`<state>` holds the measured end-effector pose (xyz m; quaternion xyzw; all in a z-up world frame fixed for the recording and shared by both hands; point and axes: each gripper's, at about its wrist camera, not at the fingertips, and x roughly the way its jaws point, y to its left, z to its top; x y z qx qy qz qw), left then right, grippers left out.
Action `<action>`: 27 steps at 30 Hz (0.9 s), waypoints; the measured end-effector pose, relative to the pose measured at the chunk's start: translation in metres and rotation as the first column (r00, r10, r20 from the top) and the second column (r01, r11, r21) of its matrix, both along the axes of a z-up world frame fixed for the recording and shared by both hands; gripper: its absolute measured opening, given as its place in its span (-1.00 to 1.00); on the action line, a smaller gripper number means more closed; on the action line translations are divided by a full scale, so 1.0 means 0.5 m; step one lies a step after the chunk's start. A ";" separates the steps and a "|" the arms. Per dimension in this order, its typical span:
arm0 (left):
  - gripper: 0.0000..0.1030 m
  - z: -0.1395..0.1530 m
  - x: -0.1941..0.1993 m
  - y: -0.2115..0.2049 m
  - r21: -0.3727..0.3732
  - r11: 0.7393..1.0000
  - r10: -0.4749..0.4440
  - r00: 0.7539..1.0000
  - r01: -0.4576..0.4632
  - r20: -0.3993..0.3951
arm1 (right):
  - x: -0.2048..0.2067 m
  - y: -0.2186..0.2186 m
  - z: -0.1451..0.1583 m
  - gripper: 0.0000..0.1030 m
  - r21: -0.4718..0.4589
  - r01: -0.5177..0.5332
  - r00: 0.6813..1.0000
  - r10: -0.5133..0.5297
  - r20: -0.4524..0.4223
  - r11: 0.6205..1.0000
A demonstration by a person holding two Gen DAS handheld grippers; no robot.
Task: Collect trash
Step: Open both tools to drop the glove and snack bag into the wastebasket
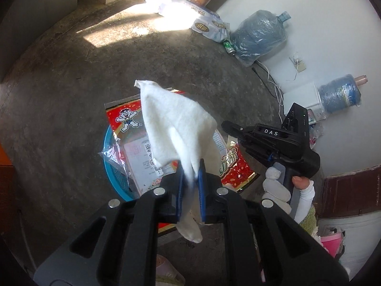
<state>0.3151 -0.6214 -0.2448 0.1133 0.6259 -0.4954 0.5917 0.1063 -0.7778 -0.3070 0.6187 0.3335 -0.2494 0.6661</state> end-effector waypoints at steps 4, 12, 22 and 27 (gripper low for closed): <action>-0.80 -0.086 -0.019 -0.045 0.102 0.994 -0.038 0.999 0.036 0.020 | -0.018 0.023 0.028 -0.88 -0.188 -0.046 0.989 0.018 -0.150 0.981; -0.69 -0.175 -0.046 -0.079 0.254 0.964 -0.104 0.989 0.074 0.109 | 0.053 0.082 0.072 -0.87 -0.361 -0.305 0.939 0.215 -0.268 0.882; -0.41 -0.271 -0.017 -0.075 0.332 0.943 -0.061 0.997 0.041 0.050 | 0.060 0.068 -0.053 -0.82 -0.231 -0.345 0.898 0.248 -0.364 0.909; 0.22 -0.227 -0.014 -0.076 0.273 0.962 -0.033 0.999 0.026 0.020 | -0.025 0.049 0.025 -0.23 -0.298 -0.164 0.980 0.122 -0.155 0.940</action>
